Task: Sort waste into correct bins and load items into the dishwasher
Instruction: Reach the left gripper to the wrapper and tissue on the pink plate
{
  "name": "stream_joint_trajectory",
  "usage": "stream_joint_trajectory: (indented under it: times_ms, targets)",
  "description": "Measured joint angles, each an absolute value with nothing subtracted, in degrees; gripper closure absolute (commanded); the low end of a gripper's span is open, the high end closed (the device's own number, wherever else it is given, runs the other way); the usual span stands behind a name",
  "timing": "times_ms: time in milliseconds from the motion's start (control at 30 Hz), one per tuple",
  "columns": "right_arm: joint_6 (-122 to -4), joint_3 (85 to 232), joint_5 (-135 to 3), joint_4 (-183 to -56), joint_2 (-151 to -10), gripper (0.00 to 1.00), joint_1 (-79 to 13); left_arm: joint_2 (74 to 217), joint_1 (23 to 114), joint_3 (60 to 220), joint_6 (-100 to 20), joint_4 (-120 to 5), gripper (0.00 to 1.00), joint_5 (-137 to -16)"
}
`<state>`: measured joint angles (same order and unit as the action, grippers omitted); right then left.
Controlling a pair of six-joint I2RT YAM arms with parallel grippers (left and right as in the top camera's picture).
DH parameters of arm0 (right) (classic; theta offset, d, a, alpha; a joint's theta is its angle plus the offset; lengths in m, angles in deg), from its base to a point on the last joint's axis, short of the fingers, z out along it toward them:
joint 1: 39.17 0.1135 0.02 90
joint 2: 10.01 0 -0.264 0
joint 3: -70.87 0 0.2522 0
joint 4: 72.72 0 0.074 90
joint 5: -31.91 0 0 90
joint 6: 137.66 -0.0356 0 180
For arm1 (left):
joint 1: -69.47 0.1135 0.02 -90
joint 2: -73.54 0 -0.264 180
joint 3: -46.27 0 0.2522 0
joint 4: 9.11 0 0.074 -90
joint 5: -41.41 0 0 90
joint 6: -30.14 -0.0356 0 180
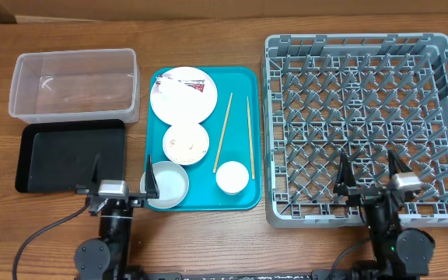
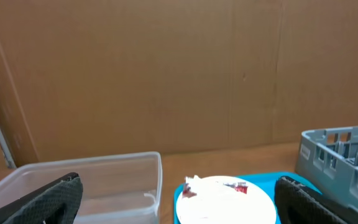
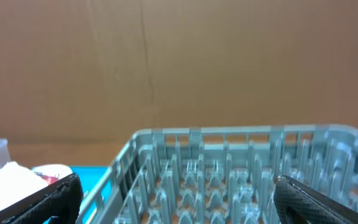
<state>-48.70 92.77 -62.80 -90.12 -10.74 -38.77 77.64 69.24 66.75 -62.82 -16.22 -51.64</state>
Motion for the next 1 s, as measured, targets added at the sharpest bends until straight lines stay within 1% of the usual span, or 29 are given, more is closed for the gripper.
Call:
stream_joint_trajectory:
  times_ms: [233,333,433,500,667,1000]
  targets:
    - [-47.7,95.2,-62.8,-90.2,-10.8,0.00,-38.8,90.0,69.2,74.4,-62.8,-15.5,0.00,-53.1]
    - [-47.6,96.5,-63.0,-91.6,-11.9,0.00,-38.8,97.9,69.2,80.3,-62.8,-16.1,0.00,-55.0]
    - [-47.7,99.4,-63.2,-94.6,-14.9,0.00,-38.8,107.2,69.2,89.1,-62.8,-19.8,0.00,-57.4]
    - [-47.6,102.0,-63.2,-96.7,-17.7,0.00,-38.8,113.6,69.2,95.8,-62.9,-23.8,0.00,-59.0]
    - [-46.6,111.7,-63.2,-103.7,-28.0,0.00,-38.8,131.4,68.6,116.3,-64.6,-39.3,0.00,-61.6]
    - [-46.1,134.0,-68.2,-116.7,-52.6,0.00,-38.8,166.6,61.5,161.1,-74.9,-73.6,0.00,-63.0]
